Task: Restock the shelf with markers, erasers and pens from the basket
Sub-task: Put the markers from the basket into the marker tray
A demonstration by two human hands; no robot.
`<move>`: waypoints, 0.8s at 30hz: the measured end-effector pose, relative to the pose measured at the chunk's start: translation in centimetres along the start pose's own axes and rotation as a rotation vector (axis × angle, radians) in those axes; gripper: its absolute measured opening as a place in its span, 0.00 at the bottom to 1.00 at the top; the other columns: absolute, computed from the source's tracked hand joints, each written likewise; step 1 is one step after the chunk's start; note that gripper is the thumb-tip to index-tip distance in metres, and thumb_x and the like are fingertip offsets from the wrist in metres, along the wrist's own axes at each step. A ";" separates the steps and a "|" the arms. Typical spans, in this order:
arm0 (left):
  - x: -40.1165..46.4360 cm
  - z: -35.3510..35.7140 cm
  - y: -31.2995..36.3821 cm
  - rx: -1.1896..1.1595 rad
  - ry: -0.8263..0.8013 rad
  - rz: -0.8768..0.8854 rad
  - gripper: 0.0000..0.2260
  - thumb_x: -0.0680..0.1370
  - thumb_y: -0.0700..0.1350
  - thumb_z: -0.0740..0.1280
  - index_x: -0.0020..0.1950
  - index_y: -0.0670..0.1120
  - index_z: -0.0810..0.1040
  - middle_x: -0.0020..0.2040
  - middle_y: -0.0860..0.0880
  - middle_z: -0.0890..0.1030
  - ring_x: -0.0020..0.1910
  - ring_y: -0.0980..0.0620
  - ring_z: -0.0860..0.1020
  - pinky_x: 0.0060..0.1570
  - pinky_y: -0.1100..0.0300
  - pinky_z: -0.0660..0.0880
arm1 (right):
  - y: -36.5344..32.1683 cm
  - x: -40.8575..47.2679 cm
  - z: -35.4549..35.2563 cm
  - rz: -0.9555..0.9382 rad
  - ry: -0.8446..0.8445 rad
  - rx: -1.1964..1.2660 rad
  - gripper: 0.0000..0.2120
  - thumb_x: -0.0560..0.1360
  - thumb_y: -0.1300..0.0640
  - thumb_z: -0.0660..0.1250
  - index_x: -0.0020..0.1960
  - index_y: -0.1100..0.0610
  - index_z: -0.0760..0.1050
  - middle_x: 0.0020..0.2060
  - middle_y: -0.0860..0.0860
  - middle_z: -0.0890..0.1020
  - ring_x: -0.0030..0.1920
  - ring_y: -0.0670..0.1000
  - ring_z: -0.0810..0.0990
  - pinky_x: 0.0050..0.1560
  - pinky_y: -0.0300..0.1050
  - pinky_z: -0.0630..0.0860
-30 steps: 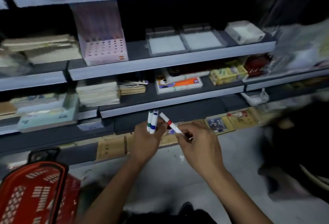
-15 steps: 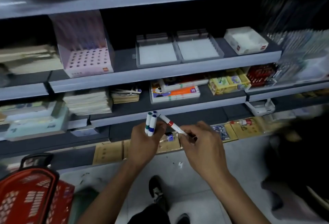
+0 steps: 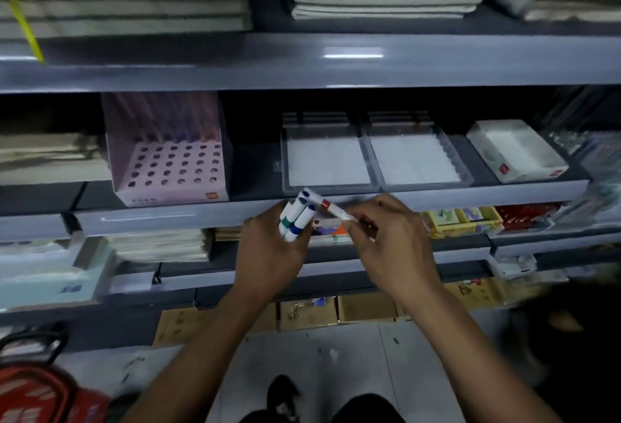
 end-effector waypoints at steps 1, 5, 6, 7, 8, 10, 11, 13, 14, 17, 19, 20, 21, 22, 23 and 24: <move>0.8 0.0 0.1 0.052 0.009 0.027 0.09 0.76 0.56 0.69 0.39 0.59 0.71 0.30 0.63 0.76 0.32 0.64 0.77 0.31 0.75 0.68 | 0.2 1.1 0.0 -0.009 0.001 -0.011 0.08 0.77 0.55 0.74 0.55 0.49 0.84 0.43 0.45 0.76 0.39 0.47 0.76 0.39 0.49 0.78; 2.8 1.4 0.3 0.220 -0.009 0.067 0.04 0.77 0.50 0.72 0.49 0.55 0.78 0.32 0.62 0.73 0.31 0.59 0.76 0.33 0.69 0.67 | 1.3 4.5 -0.2 -0.065 -0.020 0.015 0.10 0.78 0.58 0.72 0.59 0.52 0.85 0.46 0.47 0.78 0.41 0.49 0.78 0.44 0.51 0.80; 3.1 2.0 0.4 0.243 -0.024 0.058 0.05 0.78 0.50 0.73 0.49 0.55 0.78 0.32 0.60 0.73 0.31 0.57 0.75 0.32 0.65 0.67 | 1.6 5.2 -0.3 -0.081 -0.027 0.018 0.11 0.78 0.59 0.72 0.59 0.52 0.85 0.47 0.47 0.79 0.42 0.49 0.79 0.46 0.51 0.80; 3.3 2.5 0.5 0.259 -0.027 0.049 0.06 0.78 0.51 0.73 0.47 0.57 0.76 0.32 0.59 0.74 0.31 0.56 0.75 0.32 0.63 0.67 | 1.9 6.0 -0.4 -0.092 -0.033 0.024 0.11 0.78 0.60 0.73 0.59 0.53 0.85 0.48 0.48 0.79 0.43 0.50 0.80 0.48 0.51 0.81; 3.3 2.9 0.6 0.273 -0.022 0.044 0.08 0.77 0.51 0.73 0.46 0.59 0.73 0.32 0.58 0.74 0.30 0.55 0.75 0.32 0.62 0.67 | 2.2 6.7 -0.5 -0.102 -0.036 0.033 0.11 0.77 0.61 0.73 0.59 0.53 0.85 0.48 0.48 0.80 0.44 0.50 0.81 0.49 0.51 0.81; 3.1 3.5 0.6 0.283 0.000 0.033 0.09 0.78 0.51 0.73 0.47 0.60 0.73 0.34 0.58 0.76 0.30 0.58 0.76 0.31 0.66 0.67 | 2.9 7.9 -0.7 -0.130 -0.037 0.039 0.10 0.77 0.60 0.73 0.58 0.53 0.85 0.48 0.48 0.80 0.45 0.49 0.81 0.50 0.50 0.81; 3.0 3.7 0.6 0.278 0.014 0.022 0.08 0.78 0.52 0.73 0.48 0.59 0.74 0.34 0.59 0.75 0.30 0.60 0.76 0.31 0.72 0.65 | 3.2 8.4 -0.7 -0.144 -0.041 0.038 0.10 0.77 0.59 0.74 0.58 0.53 0.85 0.48 0.48 0.80 0.45 0.49 0.81 0.50 0.50 0.81; 2.8 3.8 0.6 0.265 0.037 -0.005 0.08 0.78 0.52 0.74 0.49 0.58 0.74 0.34 0.61 0.74 0.31 0.63 0.76 0.30 0.74 0.67 | 3.7 9.6 -0.7 -0.167 -0.059 0.043 0.10 0.77 0.58 0.74 0.58 0.54 0.85 0.48 0.48 0.80 0.44 0.50 0.80 0.49 0.50 0.81; 2.8 3.9 0.6 0.262 0.046 -0.009 0.09 0.79 0.53 0.73 0.48 0.59 0.73 0.33 0.61 0.74 0.31 0.62 0.76 0.30 0.74 0.67 | 3.9 10.4 -0.5 -0.178 -0.069 0.042 0.10 0.77 0.58 0.74 0.58 0.54 0.85 0.47 0.49 0.80 0.44 0.50 0.80 0.49 0.51 0.81; 2.7 4.3 1.1 0.250 0.086 -0.018 0.11 0.79 0.52 0.73 0.46 0.59 0.70 0.32 0.62 0.74 0.30 0.61 0.76 0.30 0.73 0.66 | 3.9 12.9 0.2 -0.193 -0.112 0.021 0.10 0.77 0.57 0.73 0.58 0.53 0.85 0.48 0.51 0.83 0.46 0.52 0.81 0.49 0.51 0.81; 2.5 4.5 1.2 0.260 0.101 -0.035 0.11 0.79 0.52 0.73 0.46 0.59 0.71 0.32 0.62 0.74 0.30 0.60 0.75 0.31 0.73 0.65 | 3.9 14.7 1.0 -0.163 -0.143 0.001 0.11 0.79 0.55 0.71 0.60 0.51 0.84 0.50 0.51 0.86 0.48 0.54 0.83 0.51 0.51 0.81; 2.4 4.6 1.2 0.260 0.101 -0.051 0.11 0.79 0.52 0.74 0.46 0.58 0.71 0.33 0.61 0.74 0.30 0.60 0.75 0.32 0.73 0.66 | 3.9 15.6 1.5 -0.147 -0.157 -0.026 0.11 0.80 0.53 0.70 0.61 0.50 0.83 0.51 0.52 0.87 0.50 0.56 0.84 0.51 0.51 0.81; 2.3 4.6 1.2 0.255 0.100 -0.066 0.11 0.79 0.52 0.74 0.47 0.58 0.72 0.33 0.61 0.74 0.30 0.60 0.75 0.32 0.74 0.66 | 3.9 16.4 2.0 -0.139 -0.178 -0.049 0.12 0.81 0.52 0.68 0.63 0.50 0.82 0.53 0.54 0.86 0.51 0.58 0.83 0.51 0.50 0.81; 2.3 4.6 1.2 0.249 0.099 -0.075 0.10 0.79 0.52 0.74 0.47 0.57 0.72 0.34 0.61 0.74 0.30 0.60 0.76 0.32 0.73 0.66 | 3.8 17.1 2.5 -0.133 -0.205 -0.048 0.13 0.82 0.51 0.67 0.65 0.50 0.80 0.55 0.55 0.85 0.51 0.58 0.83 0.51 0.49 0.80; 2.2 4.6 1.3 0.244 0.098 -0.079 0.10 0.79 0.52 0.74 0.47 0.57 0.72 0.34 0.60 0.75 0.30 0.59 0.76 0.32 0.73 0.67 | 3.7 17.8 3.0 -0.123 -0.234 -0.036 0.14 0.82 0.51 0.66 0.66 0.49 0.78 0.56 0.55 0.84 0.51 0.57 0.81 0.49 0.47 0.78; 2.2 4.5 1.3 0.240 0.098 -0.078 0.10 0.79 0.52 0.74 0.47 0.56 0.72 0.33 0.60 0.75 0.30 0.59 0.76 0.32 0.73 0.67 | 3.6 18.4 3.4 -0.112 -0.262 -0.035 0.14 0.82 0.52 0.65 0.67 0.47 0.77 0.57 0.55 0.83 0.51 0.57 0.80 0.48 0.46 0.75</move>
Point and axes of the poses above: each hand's wrist, its own x-axis towards the middle knuckle, its own z-axis out of the palm, y = z × x, the point moved 2 cm from there along x, towards the middle knuckle
